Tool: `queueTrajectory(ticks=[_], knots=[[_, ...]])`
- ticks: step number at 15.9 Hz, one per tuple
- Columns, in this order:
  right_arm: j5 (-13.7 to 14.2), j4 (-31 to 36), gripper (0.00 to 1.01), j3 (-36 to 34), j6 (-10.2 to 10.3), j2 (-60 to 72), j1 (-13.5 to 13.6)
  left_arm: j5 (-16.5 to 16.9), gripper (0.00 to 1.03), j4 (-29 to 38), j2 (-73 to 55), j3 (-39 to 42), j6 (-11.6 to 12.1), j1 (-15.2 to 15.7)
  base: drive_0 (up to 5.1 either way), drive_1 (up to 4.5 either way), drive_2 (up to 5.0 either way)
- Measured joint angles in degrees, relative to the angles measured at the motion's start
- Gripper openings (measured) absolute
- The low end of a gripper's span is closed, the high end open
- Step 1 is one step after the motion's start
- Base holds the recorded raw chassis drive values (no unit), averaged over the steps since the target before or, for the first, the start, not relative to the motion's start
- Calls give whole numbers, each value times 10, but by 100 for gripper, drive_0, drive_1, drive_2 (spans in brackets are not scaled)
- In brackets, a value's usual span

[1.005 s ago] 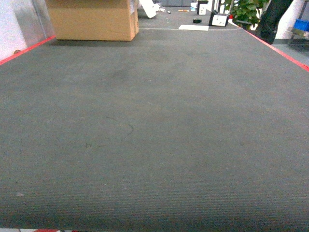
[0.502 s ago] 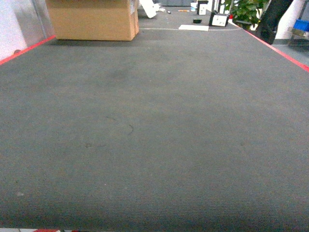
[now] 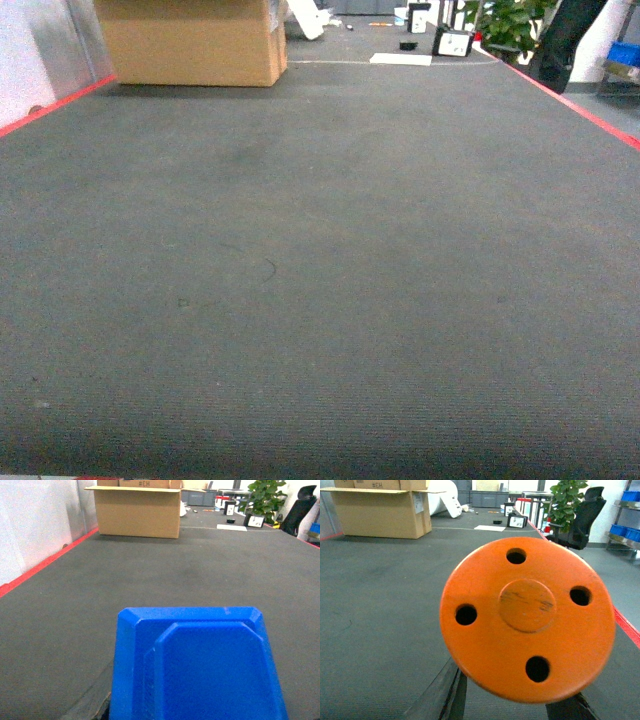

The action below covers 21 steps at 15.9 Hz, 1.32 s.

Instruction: Sort blue parts and orange caps into right shelf containers

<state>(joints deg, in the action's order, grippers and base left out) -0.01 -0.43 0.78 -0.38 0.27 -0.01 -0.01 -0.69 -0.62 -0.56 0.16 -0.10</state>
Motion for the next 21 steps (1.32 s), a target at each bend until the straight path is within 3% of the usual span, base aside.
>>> queueTrajectory(ticks=[13,21], knots=[[0,1,39,0,0,0,0,-1,44,3,0,0,0,1,0,0,0],[0,1,39,0,0,0,0,0,44,3,0,0,0,1,-160,-160,-160]])
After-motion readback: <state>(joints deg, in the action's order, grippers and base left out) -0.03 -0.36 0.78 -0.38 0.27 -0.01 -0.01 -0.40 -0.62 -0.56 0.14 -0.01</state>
